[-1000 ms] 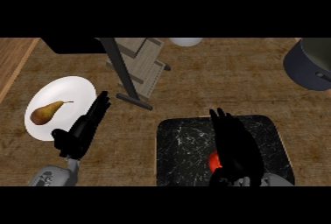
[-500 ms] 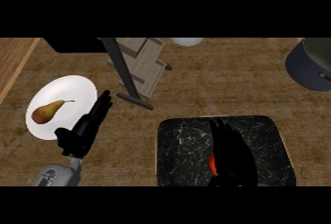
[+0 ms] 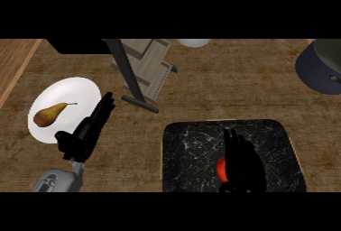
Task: Pick the tomato from the tray and place it in the tiered basket
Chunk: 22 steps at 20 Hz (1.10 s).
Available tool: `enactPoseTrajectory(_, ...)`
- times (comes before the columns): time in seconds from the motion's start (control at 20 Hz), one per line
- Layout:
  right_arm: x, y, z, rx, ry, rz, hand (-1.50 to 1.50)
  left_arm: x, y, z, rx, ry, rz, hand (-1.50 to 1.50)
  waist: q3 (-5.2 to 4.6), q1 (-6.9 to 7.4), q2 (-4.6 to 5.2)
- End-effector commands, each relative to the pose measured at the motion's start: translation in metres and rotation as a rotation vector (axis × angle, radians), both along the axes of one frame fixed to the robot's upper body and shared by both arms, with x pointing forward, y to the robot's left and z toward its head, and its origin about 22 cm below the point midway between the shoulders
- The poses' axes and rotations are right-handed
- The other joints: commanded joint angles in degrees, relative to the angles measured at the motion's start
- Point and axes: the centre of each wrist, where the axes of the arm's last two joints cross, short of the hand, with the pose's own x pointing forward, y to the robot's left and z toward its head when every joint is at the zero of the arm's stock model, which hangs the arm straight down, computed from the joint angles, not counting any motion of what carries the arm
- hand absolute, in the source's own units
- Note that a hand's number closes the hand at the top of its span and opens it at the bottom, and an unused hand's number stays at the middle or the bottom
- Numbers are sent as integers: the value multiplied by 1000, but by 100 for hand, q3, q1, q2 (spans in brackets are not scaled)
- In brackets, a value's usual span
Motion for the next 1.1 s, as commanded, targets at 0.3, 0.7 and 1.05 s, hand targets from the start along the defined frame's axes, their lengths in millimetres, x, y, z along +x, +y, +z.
enactPoseTrajectory(0.3, 2, -10, -18, -71, 94, -117, -150, 3, -3, -4, 11, -2, -11, 0, 3, 23, 6)
enactPoseTrajectory(0.7, 5, 3, -27, 35, -83, -31, 150, -7, 9, -12, 6, -10, 14, 0, 4, 28, 5)
enactPoseTrajectory(1.05, 3, 24, -45, 39, -145, -16, 150, -2, 6, -6, -3, 1, -11, 0, 4, 29, 6)
